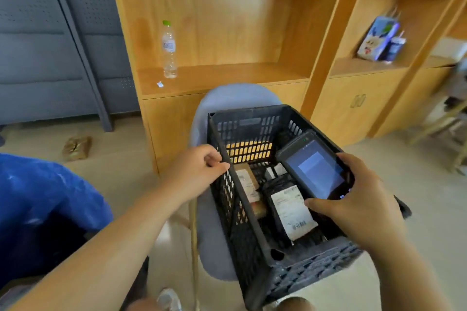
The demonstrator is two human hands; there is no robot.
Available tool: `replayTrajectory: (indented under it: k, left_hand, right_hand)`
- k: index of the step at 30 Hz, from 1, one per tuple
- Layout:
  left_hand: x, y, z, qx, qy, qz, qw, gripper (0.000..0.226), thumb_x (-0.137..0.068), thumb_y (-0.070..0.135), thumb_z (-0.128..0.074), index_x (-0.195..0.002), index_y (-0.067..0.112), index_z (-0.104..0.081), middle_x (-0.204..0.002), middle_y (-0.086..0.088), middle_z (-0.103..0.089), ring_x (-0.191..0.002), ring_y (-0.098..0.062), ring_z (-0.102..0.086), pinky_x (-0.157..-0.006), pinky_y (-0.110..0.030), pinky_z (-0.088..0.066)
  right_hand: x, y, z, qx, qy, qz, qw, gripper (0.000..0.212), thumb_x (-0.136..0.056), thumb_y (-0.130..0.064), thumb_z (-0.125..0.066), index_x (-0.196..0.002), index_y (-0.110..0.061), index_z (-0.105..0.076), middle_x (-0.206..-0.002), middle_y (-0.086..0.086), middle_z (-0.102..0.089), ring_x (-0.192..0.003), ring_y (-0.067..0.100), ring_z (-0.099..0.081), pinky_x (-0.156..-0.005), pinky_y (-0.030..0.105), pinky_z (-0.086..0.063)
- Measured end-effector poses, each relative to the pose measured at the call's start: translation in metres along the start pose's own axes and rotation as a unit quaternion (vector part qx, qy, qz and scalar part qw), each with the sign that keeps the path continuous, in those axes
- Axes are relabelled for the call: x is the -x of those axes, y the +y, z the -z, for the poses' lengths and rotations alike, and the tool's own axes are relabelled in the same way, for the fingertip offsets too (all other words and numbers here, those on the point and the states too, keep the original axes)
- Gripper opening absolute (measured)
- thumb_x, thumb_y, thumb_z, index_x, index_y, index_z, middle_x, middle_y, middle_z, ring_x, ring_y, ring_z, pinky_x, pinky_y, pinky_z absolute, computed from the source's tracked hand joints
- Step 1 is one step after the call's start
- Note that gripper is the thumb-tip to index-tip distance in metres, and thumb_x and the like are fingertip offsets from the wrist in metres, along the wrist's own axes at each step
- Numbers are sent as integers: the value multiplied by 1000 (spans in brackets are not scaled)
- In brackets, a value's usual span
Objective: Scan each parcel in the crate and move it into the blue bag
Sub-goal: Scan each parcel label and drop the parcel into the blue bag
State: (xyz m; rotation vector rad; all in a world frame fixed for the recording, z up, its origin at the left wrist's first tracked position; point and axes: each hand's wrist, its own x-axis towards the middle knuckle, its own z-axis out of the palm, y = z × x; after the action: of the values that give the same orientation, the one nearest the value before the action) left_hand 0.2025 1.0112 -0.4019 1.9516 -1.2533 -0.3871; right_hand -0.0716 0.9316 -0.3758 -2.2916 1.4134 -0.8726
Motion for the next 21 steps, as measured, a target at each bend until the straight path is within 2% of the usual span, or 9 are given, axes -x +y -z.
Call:
replayTrajectory:
  k: [4,8,12,13,14,15,17,19,21]
  left_hand:
    - [-41,36,-53,-48,-87,-52,994,12,-82,45,-67,-84,35,-60,-85,15,-63,-83,-5,-60,-72,-30,-49]
    - [-76,46,-113,-154,-198,-77,965,25,-87,41,-61,-103,22,-61,-97,7,-61,-90,-13,-58,-78,-33,-49]
    - [-101,38,-171,-244,-325,-52,912,27,-86,36,-64,-96,14,-51,-93,-5,-50,-82,-20,-50,-73,-32,-40]
    - [-106,34,-184,-255,-348,-32,902,33,-86,36,-65,-104,11,-53,-99,-7,-51,-88,-22,-52,-75,-33,-41]
    - [-111,31,-198,-265,-364,-15,893,45,-86,38,-65,-119,10,-52,-111,-8,-53,-100,-24,-54,-81,-34,-44]
    - [-116,28,-210,-279,-375,-3,884,61,-86,40,-65,-135,10,-44,-127,-10,-49,-114,-26,-52,-88,-34,-44]
    - [-125,21,-233,-309,-379,8,872,83,-84,43,-66,-149,11,-25,-147,-13,-34,-129,-31,-41,-101,-38,-42]
    - [-135,14,-250,-323,-378,23,867,95,-83,44,-68,-152,11,-11,-153,-14,-25,-135,-35,-33,-107,-42,-37]
    - [-145,9,-262,-303,-378,46,873,102,-84,44,-68,-153,10,-1,-154,-14,-26,-136,-34,-34,-108,-42,-36]
  right_hand:
    - [-5,38,13,-3,18,-47,999,95,-44,-46,-84,-126,-34,-38,-101,-11,-50,-87,19,-53,-72,42,-51]
    - [-9,70,21,8,35,-77,996,92,-43,-47,-80,-124,-36,-38,-98,-15,-47,-84,17,-53,-68,40,-50]
    - [-17,93,24,14,29,-112,993,88,-45,-48,-79,-123,-38,-39,-92,-20,-46,-76,17,-54,-57,41,-54]
    - [-20,98,23,21,28,-118,992,88,-46,-47,-80,-123,-38,-39,-92,-20,-45,-75,16,-54,-58,41,-54]
    - [-22,103,23,29,29,-123,992,89,-47,-46,-81,-125,-36,-40,-93,-19,-46,-76,16,-54,-61,40,-53]
    - [-24,107,22,37,30,-125,991,89,-48,-46,-81,-126,-34,-40,-96,-17,-48,-79,16,-54,-66,39,-52]
    - [-29,115,21,46,25,-134,990,90,-48,-47,-81,-127,-33,-40,-101,-13,-51,-84,17,-54,-73,39,-50]
    - [-35,121,18,50,15,-137,989,89,-49,-48,-80,-127,-34,-39,-103,-12,-52,-85,17,-54,-76,42,-49]
    - [-40,126,15,54,9,-136,989,87,-50,-48,-79,-125,-35,-39,-102,-13,-52,-85,17,-53,-76,43,-49]
